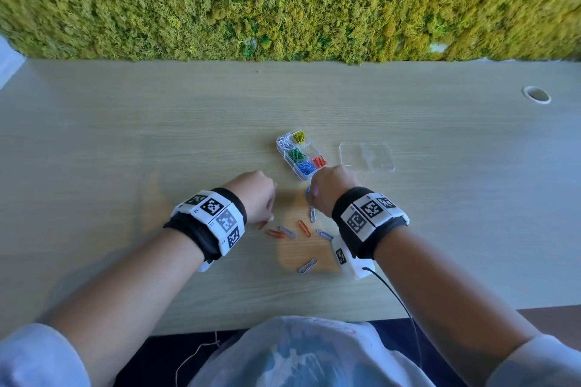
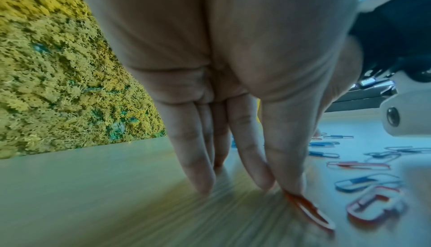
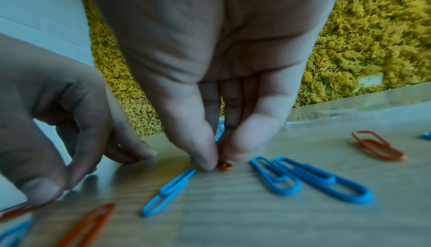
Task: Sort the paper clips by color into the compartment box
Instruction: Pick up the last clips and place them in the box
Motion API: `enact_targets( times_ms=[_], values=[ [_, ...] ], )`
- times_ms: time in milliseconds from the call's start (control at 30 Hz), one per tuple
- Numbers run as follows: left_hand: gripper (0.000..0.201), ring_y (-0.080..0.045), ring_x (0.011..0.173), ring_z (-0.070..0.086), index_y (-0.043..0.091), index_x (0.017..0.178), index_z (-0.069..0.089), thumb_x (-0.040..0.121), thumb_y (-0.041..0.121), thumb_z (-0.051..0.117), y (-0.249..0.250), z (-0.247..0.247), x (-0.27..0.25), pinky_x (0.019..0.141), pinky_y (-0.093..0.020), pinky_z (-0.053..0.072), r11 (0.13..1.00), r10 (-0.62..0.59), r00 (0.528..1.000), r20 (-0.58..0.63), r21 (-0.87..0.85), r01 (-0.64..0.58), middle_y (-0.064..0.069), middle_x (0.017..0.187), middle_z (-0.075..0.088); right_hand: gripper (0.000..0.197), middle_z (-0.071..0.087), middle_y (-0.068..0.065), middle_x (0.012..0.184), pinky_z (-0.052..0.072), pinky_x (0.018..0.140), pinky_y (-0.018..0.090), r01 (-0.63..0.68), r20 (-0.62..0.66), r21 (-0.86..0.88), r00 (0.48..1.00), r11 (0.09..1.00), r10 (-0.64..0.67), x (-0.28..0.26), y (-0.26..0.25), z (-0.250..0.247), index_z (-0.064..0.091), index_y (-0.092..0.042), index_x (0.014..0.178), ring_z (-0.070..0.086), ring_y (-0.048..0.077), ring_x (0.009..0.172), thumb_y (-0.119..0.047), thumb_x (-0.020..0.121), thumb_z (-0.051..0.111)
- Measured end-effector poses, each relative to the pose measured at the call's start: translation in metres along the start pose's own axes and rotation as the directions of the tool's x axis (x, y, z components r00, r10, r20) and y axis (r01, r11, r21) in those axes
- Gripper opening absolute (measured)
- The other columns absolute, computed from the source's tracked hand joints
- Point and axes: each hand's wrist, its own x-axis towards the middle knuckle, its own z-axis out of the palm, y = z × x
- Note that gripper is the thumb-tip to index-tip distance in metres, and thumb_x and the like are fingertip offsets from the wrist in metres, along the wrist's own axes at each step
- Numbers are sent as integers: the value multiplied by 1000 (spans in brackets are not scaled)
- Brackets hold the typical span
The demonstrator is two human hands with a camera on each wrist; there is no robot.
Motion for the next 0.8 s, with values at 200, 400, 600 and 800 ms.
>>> enact_targets(
  times_ms=[200, 400, 600, 800],
  values=[
    [20, -23, 102, 65, 21, 67, 68, 82, 34, 65, 1, 2, -4, 85, -31, 52, 1000, 1, 1000, -21, 4, -1, -2, 136, 57, 27, 64, 8, 107, 46, 70, 26, -1, 34, 11, 999, 1000, 1, -4, -2, -1, 63, -12, 87, 56, 22, 84, -31, 93, 45],
    [13, -20, 109, 62, 18, 75, 72, 82, 19, 60, -1, 6, -7, 90, -32, 51, 999, 35, 999, -3, 23, -35, 9, 152, 33, 22, 67, 1, 94, 55, 79, 27, -27, 71, 399, 998, 917, -2, -19, 18, -13, 73, -10, 102, 64, 16, 83, -15, 86, 58],
    [12, -9, 89, 65, 22, 64, 67, 76, 19, 68, -8, 8, -12, 76, -15, 46, 944, -27, 979, -200, -329, -41, 5, 114, 69, 21, 60, 5, 60, 52, 51, 16, -198, 188, 980, 959, 26, 213, -44, 65, -16, 66, -7, 83, 59, 13, 53, 5, 89, 50],
    [23, -19, 64, 61, 20, 86, 62, 84, -3, 62, -13, 19, -18, 66, -33, 56, 515, -83, 989, -120, -855, -61, 3, 69, 63, 23, 49, 1, 57, 38, 39, 14, -121, 297, 851, 913, -511, 279, -54, 108, 1, 55, -12, 73, 47, 11, 42, -9, 90, 41]
  ],
)
